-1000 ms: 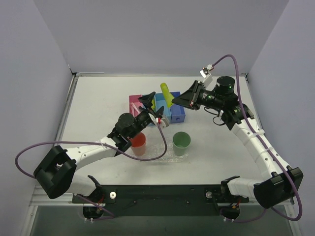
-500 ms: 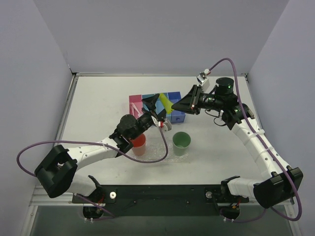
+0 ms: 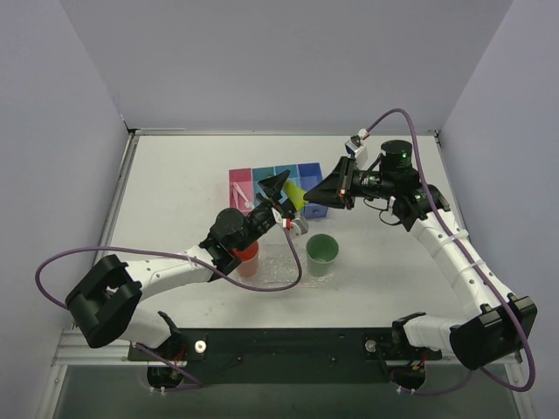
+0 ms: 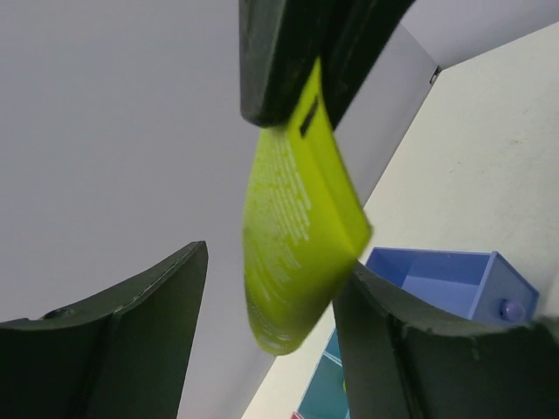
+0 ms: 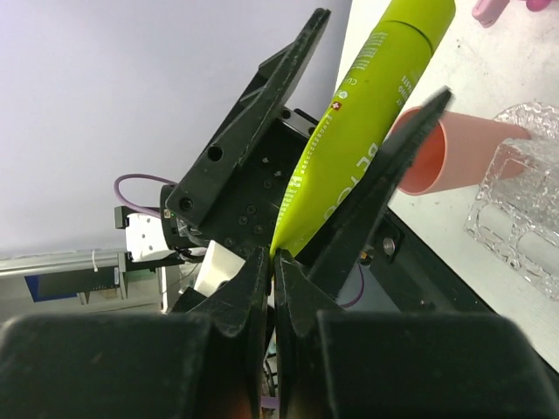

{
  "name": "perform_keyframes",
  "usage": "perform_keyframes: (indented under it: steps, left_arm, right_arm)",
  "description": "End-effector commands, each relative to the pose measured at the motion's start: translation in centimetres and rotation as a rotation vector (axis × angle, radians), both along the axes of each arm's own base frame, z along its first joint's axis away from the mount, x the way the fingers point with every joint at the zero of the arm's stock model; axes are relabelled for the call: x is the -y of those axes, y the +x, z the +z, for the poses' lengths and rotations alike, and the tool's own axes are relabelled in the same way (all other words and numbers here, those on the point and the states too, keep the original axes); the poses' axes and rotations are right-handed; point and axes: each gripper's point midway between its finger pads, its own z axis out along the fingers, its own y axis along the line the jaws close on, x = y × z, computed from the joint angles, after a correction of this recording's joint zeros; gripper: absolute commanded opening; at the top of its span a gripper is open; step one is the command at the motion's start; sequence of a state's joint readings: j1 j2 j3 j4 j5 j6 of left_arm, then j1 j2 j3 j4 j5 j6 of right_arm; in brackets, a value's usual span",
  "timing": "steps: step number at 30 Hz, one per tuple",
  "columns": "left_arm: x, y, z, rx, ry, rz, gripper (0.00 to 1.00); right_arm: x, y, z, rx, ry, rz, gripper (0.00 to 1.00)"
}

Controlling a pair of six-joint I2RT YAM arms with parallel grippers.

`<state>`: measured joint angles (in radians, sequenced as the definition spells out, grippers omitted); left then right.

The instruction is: Prepare toiletry sets of a toothbrush and toothpaste on the tray

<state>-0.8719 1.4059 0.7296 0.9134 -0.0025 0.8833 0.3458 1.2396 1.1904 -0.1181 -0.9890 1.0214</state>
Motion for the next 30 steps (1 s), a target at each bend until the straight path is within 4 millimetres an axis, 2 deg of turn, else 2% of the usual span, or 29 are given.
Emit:
perform_keyframes:
  steps: [1, 2, 3, 7, 13, 14, 15, 17, 18, 21, 26, 29, 30]
  left_arm:
    - [0.0, -0.7, 3.6, 0.032, -0.132, -0.025, 0.62]
    - [0.0, -0.9, 3.7, 0.029, -0.136, -0.031, 0.58]
    - [0.1, -1.0, 3.8, 0.028, -0.14, -0.035, 0.48]
    - [0.2, -1.2, 3.5, 0.017, -0.134, -0.042, 0.3]
    - [0.2, -1.5, 3.5, -0.022, -0.157, -0.052, 0.09]
    - [0.2, -1.5, 3.7, -0.032, -0.165, -0.054, 0.04]
    - [0.2, -1.6, 3.6, -0.068, -0.17, -0.062, 0.0]
    - [0.3, -1.8, 4.3, -0.1, -0.183, -0.078, 0.0]
    - [0.6, -2.3, 3.9, -0.151, -0.171, -0.116, 0.0]
    - [0.8, -3.4, 4.5, -0.234, -0.164, -0.187, 0.0]
    - [-0.4, -4.4, 4.8, -0.369, -0.188, -0.266, 0.0]
    - [-0.5, -6.2, 4.1, -0.506, -0.176, -0.374, 0.0]
    - [-0.6, -7.1, 3.2, -0.584, -0.155, -0.421, 0.0]
  right_arm:
    - [0.1, -0.7, 0.8, 0.008, 0.03, 0.035, 0.0]
    - [0.1, -0.8, 0.8, 0.011, 0.031, 0.035, 0.0]
    - [0.1, -0.8, 0.9, 0.013, 0.03, 0.035, 0.0]
    - [0.0, -0.8, 0.7, 0.006, 0.03, 0.036, 0.0]
    - [0.1, 0.1, -0.1, 0.01, 0.011, 0.013, 0.0]
    - [0.3, 0.3, -0.2, 0.015, 0.005, 0.004, 0.04]
    - [0.3, 0.5, -0.3, 0.026, -0.002, 0.001, 0.12]
    - [0.8, 1.2, -0.2, 0.058, -0.016, -0.032, 0.23]
    - [1.0, 1.4, 0.1, 0.076, -0.017, -0.045, 0.35]
    - [1.9, 2.2, 1.2, 0.152, -0.03, -0.089, 0.48]
    - [4.5, 3.1, 3.6, 0.312, -0.055, -0.169, 0.53]
    - [5.2, 2.3, 4.9, 0.519, -0.125, -0.146, 0.54]
    - [5.3, 1.7, 4.8, 0.556, -0.155, -0.127, 0.55]
